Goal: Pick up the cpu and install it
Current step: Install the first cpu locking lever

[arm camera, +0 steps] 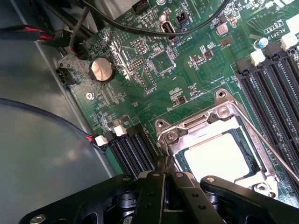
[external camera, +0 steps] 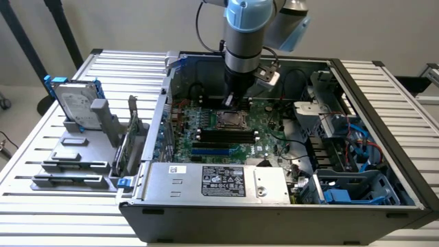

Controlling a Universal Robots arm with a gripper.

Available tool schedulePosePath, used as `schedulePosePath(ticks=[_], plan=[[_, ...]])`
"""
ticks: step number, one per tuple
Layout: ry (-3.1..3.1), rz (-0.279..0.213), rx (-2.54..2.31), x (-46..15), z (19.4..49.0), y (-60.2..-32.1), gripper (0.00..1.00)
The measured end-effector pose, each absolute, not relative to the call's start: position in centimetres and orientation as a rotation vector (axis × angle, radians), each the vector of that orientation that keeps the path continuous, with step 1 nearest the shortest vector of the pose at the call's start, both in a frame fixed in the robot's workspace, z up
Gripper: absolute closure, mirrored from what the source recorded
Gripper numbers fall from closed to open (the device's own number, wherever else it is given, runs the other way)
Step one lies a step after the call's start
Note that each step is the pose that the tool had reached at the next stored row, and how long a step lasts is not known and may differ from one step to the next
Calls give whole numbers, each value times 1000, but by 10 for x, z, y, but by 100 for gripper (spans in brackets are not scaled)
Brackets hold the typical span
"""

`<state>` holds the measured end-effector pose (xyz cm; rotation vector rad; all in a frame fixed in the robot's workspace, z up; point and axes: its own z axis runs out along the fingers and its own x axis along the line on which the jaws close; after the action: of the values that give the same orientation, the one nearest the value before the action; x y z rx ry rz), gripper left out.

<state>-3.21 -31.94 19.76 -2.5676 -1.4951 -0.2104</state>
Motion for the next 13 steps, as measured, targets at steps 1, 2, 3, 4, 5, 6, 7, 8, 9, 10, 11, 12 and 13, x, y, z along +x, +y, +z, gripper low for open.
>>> schedulePosePath(ticks=[1, 2, 3, 4, 5, 6, 7, 8, 9, 10, 11, 12, 13], plan=[[-1495, -210, -2567, -32, 198, -319, 89], [-1495, -210, -2567, -32, 198, -320, 89], [-1495, -210, -2567, -31, 198, -320, 89], [-1495, -210, -2567, -31, 198, -320, 89], [-1495, -209, -2567, -31, 198, -321, 89], [-1495, -209, -2567, -31, 198, -321, 89], [-1494, -209, -2567, -31, 198, -322, 89], [-1494, -209, -2567, -30, 198, -322, 89], [-1494, -209, -2567, -30, 198, -323, 89], [-1493, -209, -2566, -30, 198, -323, 89], [-1493, -210, -2566, -30, 198, -323, 89], [-1493, -210, -2566, -29, 198, -323, 89], [-1493, -210, -2565, -29, 198, -323, 89]])
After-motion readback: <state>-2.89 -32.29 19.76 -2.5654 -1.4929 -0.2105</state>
